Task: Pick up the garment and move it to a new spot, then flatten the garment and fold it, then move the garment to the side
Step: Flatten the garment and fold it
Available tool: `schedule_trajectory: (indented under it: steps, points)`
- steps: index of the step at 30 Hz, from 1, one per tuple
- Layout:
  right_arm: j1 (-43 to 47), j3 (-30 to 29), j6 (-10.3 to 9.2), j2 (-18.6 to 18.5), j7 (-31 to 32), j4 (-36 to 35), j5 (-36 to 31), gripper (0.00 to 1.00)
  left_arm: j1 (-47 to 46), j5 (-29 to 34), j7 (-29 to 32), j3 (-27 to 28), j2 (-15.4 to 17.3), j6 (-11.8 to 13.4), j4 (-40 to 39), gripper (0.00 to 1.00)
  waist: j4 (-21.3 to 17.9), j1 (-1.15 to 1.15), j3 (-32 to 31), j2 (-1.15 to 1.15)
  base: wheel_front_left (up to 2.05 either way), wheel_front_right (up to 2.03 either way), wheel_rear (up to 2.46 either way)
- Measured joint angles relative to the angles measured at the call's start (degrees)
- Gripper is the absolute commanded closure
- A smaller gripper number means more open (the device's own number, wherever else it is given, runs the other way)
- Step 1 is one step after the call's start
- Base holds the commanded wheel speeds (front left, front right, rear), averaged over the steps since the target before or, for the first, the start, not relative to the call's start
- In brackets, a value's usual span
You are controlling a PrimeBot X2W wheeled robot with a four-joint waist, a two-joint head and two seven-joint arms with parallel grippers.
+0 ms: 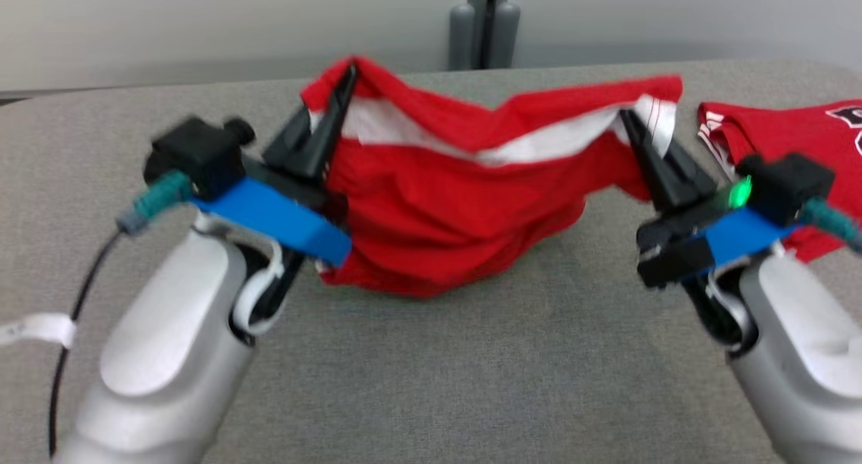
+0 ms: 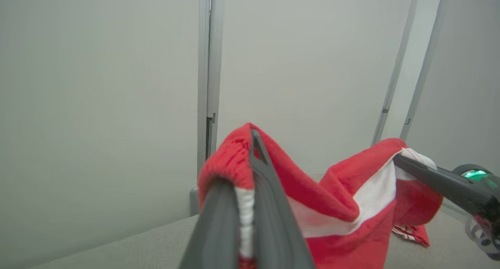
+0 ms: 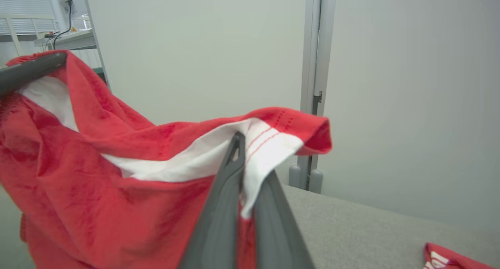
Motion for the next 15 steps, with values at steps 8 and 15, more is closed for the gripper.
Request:
schedule_trajectory:
  steps: [8,15]
  points:
    - [-28.2,1.1,0.01,0.5,5.8,10.1,3.7,1.0,-28.3,-6.8,3.3,-3.9,1.1,0.0,8.0,1.0,-3.6,0.01,8.6,0.0,0.0,0.0,0.0]
    - [-50.0,-2.6,0.0,2.2,5.4,24.4,9.0,1.0,-48.2,-11.3,0.3,-6.8,-0.1,0.0,19.5,1.0,-4.1,0.02,14.2,0.0,0.0,0.0,0.0]
